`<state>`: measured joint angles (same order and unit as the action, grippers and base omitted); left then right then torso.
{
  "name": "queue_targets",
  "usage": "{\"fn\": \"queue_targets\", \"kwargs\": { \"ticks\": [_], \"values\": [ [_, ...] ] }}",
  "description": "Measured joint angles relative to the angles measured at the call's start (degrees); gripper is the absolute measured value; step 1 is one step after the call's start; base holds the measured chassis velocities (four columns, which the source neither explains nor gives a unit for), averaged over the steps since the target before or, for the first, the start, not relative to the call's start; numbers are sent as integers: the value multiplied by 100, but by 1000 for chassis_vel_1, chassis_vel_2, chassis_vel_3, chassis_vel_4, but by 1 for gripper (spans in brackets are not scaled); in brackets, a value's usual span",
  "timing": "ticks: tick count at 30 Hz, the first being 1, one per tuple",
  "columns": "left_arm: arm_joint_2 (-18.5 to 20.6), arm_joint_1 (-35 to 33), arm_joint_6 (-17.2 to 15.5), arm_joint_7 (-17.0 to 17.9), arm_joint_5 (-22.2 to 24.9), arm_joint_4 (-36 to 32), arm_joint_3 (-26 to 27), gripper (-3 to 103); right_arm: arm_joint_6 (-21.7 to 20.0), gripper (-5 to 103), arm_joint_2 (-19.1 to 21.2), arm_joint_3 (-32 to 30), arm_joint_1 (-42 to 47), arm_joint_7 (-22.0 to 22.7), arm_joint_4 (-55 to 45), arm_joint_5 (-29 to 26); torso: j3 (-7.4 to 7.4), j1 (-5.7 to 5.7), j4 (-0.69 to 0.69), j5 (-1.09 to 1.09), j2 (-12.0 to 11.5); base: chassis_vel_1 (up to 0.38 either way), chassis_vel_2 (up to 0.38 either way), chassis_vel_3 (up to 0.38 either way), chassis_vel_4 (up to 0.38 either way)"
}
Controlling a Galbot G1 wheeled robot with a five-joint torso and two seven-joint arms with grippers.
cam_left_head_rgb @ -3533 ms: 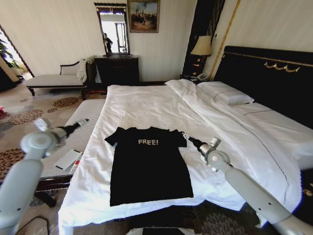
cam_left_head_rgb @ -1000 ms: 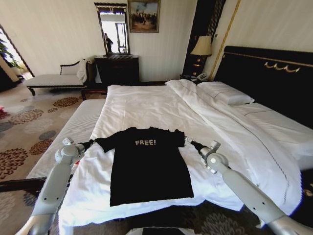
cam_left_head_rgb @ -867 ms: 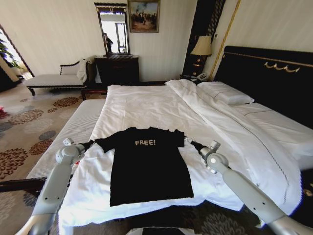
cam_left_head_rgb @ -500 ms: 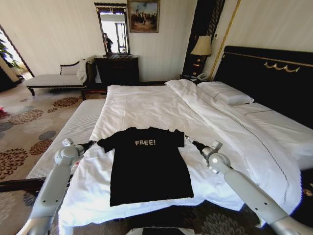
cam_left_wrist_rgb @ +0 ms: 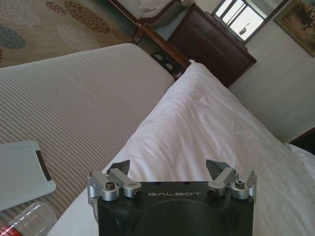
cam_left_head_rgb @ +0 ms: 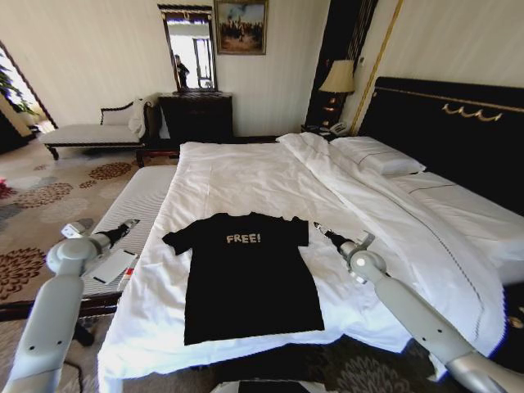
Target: Fold the clothes on the bed.
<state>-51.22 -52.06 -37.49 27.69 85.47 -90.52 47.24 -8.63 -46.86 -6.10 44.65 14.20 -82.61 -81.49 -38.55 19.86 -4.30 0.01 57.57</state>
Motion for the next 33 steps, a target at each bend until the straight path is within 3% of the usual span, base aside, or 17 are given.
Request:
{"fn": "queue_targets", "kwargs": {
  "ticks": [2, 3, 6, 19, 24, 26, 29, 32, 33],
  "values": [
    [32, -8, -2, 5, 18, -21, 17, 88, -31, 100, -40, 37, -92, -18, 135, 1, 0, 0, -4, -1, 0, 0, 0, 0, 0],
    [54, -32, -3, 10, 28, -44, 44, 93, -59, 100, -81, 93, -184, -50, 249, 1, 0, 0, -7, -4, 0, 0, 0, 0, 0],
    [156, -223, -22, 54, 98, -164, 238, 100, -198, 100, -256, 345, -601, -315, 785, 10, 0, 2, 2, -3, 0, 0, 0, 0, 0],
    [539, -423, -69, 129, 429, -157, 715, 100, -385, 103, -627, 833, -1092, -961, 1850, 158, 0, 1, -1, -1, 0, 0, 0, 0, 0],
    [479, -436, -71, 128, 406, -156, 726, 100, -374, 89, -686, 913, -1157, -1061, 2000, 164, 0, 1, -3, -2, 0, 0, 0, 0, 0],
    [457, -413, -72, 127, 383, -133, 715, 100, -362, 78, -711, 964, -1192, -1131, 2018, 148, 0, 1, -3, -2, 0, 0, 0, 0, 0],
    [455, -389, -72, 126, 371, -113, 700, 100, -342, 73, -731, 1016, -1228, -1176, 2029, 144, 0, 1, -2, -1, 0, 0, 0, 0, 0],
    [463, -383, -72, 126, 353, -103, 691, 100, -311, 57, -767, 1062, -1272, -1188, 2074, 148, 0, 1, -1, -1, 0, 0, 0, 0, 0],
    [463, -383, -72, 126, 353, -103, 691, 100, -311, 57, -767, 1062, -1272, -1188, 2074, 148, 0, 1, -1, -1, 0, 0, 0, 0, 0]
  ]
}}
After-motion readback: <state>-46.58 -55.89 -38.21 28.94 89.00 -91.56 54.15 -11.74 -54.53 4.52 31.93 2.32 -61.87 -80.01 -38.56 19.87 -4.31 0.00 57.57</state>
